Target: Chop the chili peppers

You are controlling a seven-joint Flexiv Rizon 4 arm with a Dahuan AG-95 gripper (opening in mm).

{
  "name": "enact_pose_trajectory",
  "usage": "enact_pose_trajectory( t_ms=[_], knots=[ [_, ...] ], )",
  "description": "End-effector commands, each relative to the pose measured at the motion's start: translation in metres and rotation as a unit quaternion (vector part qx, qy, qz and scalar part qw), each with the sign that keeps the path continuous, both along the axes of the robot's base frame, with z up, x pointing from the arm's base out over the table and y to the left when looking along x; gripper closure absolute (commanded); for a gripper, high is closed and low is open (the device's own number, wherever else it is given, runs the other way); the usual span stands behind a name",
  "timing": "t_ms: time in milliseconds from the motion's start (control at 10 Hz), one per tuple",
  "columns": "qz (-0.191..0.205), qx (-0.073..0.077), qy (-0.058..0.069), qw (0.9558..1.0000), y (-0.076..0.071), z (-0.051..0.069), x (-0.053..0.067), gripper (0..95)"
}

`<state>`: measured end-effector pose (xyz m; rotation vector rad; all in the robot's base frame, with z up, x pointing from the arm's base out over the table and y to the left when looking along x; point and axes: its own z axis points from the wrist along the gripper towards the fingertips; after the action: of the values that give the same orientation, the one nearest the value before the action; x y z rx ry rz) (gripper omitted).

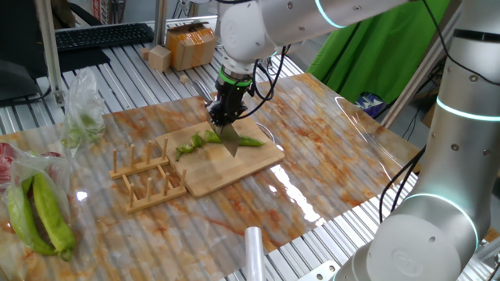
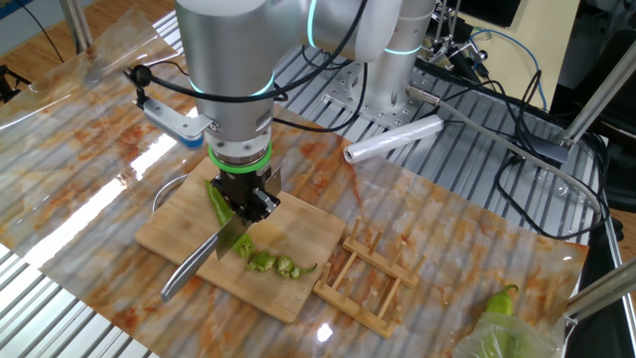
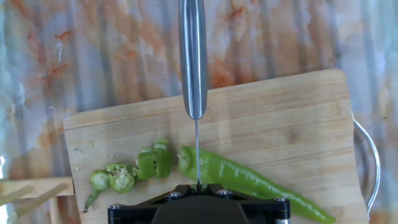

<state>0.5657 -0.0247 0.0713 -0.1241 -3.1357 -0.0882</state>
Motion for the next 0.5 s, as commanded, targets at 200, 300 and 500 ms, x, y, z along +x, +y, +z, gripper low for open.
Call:
enact_pose_trajectory(
  t_ms=[200, 300, 500],
  knots=[
    [-0.002, 0.006, -0.003, 1.0, 0.004, -0.017, 0.005, 95.0],
    [-0.005, 0.011, -0.009, 0.9999, 0.007, -0.029, 0.008, 95.0],
    [-0.005, 0.008, -0.022, 0.9997, 0.011, -0.048, 0.012, 95.0]
  ],
)
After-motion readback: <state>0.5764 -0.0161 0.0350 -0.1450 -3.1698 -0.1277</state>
